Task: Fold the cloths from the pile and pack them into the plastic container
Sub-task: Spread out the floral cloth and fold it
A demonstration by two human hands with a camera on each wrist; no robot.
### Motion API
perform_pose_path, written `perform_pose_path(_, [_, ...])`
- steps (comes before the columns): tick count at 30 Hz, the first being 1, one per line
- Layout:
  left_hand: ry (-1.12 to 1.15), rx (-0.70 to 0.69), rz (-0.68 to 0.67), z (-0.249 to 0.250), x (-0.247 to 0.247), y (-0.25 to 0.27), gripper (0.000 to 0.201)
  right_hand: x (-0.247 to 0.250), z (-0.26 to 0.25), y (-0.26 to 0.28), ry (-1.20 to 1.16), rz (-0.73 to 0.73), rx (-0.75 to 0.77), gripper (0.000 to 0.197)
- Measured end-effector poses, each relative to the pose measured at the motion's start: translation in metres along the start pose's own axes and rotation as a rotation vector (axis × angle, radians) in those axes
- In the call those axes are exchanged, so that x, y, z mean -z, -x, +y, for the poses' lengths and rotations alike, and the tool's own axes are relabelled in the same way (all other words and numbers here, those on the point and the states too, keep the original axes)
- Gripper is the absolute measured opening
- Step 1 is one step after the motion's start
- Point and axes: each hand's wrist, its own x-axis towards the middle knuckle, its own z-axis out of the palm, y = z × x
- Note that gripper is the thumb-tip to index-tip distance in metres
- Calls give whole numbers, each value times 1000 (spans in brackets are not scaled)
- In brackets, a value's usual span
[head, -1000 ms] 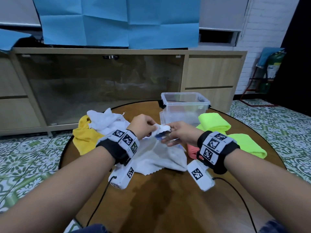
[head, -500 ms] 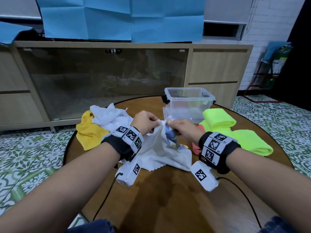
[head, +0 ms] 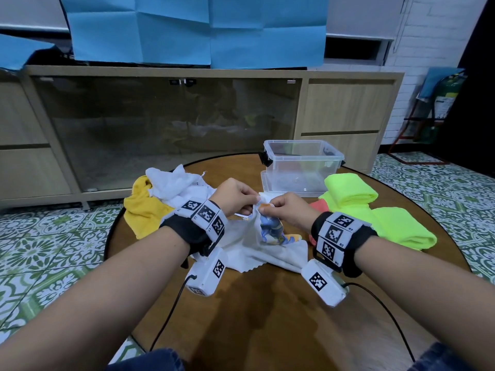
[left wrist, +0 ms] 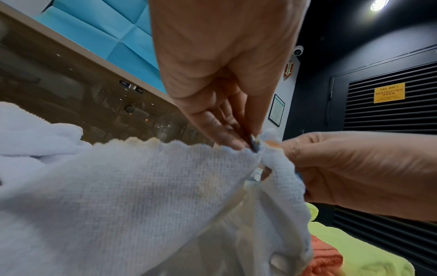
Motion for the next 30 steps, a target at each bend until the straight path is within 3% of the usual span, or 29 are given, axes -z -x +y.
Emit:
perform_pose_path(7, [-31,-5,-82,4,2,3,21,0,-1,0,21,-1,-13,56])
perform_pose_path(11, [-84,-55,-154,5,1,6,18,2,-4,1,68,-2,-19,45])
perform_pose_path(16, [-126,-114,-95,4,1,4,16,3,-7,3,52,7,-23,52])
perform_pose_path(19, [-207,-187,27,2,1,0,14,4,-9,4,14,18,-20,49])
perform_pose_path(23, [-222,-232,304,7,5,-4,11,11,-14,5,-12,3,-17,38])
perform_pose_path(27, [-110,-294,522,15,14,-3,14,19,-14,5,354,143,138,26])
perform_pose_path(30, [-37,-326,690,24,28,-3,21,22,-24,3,351,226,284,32])
